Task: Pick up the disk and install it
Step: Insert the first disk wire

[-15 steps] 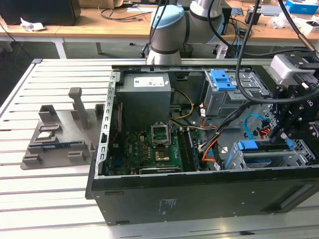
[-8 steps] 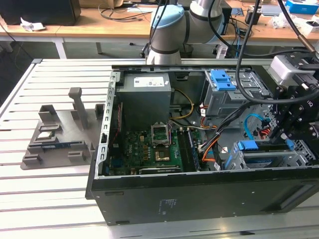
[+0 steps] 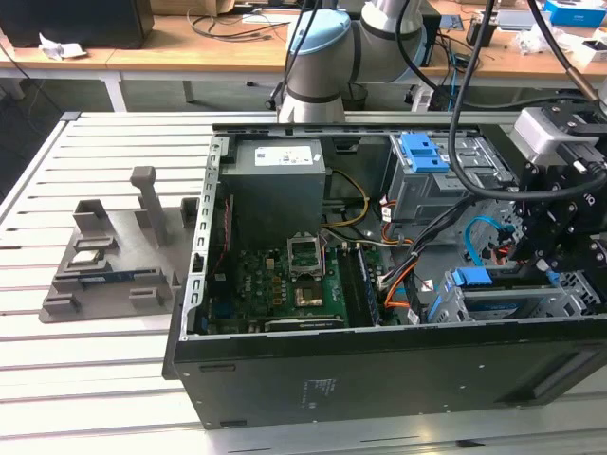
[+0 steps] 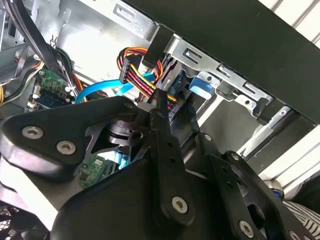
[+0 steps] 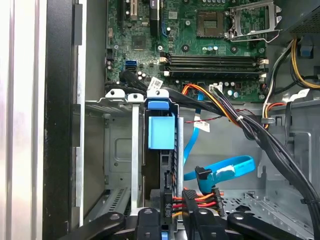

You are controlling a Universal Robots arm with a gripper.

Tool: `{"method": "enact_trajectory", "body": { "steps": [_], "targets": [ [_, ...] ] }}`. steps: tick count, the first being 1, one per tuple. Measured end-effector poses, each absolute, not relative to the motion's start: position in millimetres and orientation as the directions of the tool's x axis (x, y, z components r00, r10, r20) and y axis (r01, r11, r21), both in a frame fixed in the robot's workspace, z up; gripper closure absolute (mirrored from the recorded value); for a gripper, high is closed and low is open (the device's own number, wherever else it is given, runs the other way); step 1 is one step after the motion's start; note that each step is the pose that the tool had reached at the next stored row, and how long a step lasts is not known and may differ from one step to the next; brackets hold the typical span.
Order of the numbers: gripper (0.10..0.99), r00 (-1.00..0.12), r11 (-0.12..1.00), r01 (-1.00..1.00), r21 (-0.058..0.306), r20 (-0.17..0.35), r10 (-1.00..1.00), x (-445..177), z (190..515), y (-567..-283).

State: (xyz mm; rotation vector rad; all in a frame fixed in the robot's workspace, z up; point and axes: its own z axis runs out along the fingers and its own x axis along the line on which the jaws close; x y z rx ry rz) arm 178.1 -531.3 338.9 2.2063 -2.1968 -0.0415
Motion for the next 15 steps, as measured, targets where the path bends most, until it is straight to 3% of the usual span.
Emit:
{"method": "enact_trajectory", "body": {
  "steps": [5, 6, 7, 9, 15],
  "targets": [
    [0.796, 0.004, -0.004, -0.999, 0.039, 0.001, -1.000, 178, 358, -527],
    [0.859, 0.004, -0.004, -0.999, 0.039, 0.001, -1.000, 178, 361, -527],
    [0.859, 0.004, -0.004, -0.999, 0.039, 0.002, -1.000, 178, 364, -526],
    [0.980, 0.004, -0.004, -0.999, 0.039, 0.002, -1.000, 178, 372, -525],
    [0.980, 0.004, -0.004, -0.999, 0.039, 0.002, -1.000, 178, 377, -525]
  ]
}}
